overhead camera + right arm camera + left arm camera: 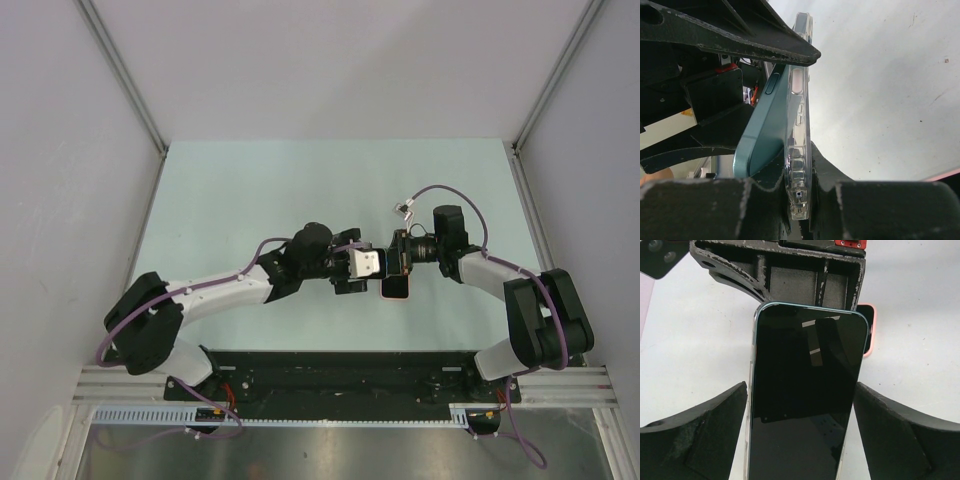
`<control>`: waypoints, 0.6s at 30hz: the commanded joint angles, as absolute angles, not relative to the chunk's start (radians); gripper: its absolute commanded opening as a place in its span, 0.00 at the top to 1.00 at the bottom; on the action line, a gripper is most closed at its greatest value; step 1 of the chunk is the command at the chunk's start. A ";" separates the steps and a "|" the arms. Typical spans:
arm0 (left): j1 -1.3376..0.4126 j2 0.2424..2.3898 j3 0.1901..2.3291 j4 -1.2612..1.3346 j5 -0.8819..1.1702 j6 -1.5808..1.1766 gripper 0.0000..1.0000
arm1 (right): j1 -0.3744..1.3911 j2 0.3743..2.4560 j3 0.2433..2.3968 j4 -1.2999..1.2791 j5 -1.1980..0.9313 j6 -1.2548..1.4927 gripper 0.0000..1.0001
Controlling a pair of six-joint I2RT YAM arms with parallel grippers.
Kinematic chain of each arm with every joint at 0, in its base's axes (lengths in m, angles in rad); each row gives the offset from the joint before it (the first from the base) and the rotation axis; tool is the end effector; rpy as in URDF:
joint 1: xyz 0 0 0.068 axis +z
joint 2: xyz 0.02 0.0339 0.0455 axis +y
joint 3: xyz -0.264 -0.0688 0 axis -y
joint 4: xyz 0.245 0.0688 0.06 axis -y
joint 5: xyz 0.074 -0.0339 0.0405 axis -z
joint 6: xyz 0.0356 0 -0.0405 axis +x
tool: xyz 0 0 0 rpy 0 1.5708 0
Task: Take the phone out of the phone case
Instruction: Remove the phone case from the phone.
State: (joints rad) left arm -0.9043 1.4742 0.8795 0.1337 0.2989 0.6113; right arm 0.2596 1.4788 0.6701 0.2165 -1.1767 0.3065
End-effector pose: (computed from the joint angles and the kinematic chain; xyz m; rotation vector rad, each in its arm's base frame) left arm 0.1944 -0.2642 0.2407 1.5369 1.3478 -0.4874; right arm 0.2632 0.1039 0.1916 -0.6671 2.0272 1.5873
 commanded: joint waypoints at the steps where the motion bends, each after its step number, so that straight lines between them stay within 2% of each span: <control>1: -0.913 1.477 0.893 0.179 0.290 0.626 0.17 | 0.262 1.466 0.718 0.270 -1.227 0.319 1.00; 5: -0.913 1.471 0.894 0.179 0.296 0.615 0.31 | 0.261 1.466 0.718 0.267 -1.221 0.313 1.00; 14: -0.914 1.453 0.881 0.179 0.322 0.589 0.36 | 0.249 1.467 0.718 0.258 -1.193 0.298 1.00; 18: -0.914 1.450 0.882 0.179 0.331 0.574 0.50 | 0.242 1.466 0.718 0.258 -1.181 0.296 1.00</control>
State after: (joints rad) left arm -0.9070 1.4750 0.8791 0.1463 0.2947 0.6029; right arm 0.2520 1.4788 0.6720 0.2146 -1.1702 0.3023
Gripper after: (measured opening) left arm 0.748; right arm 0.152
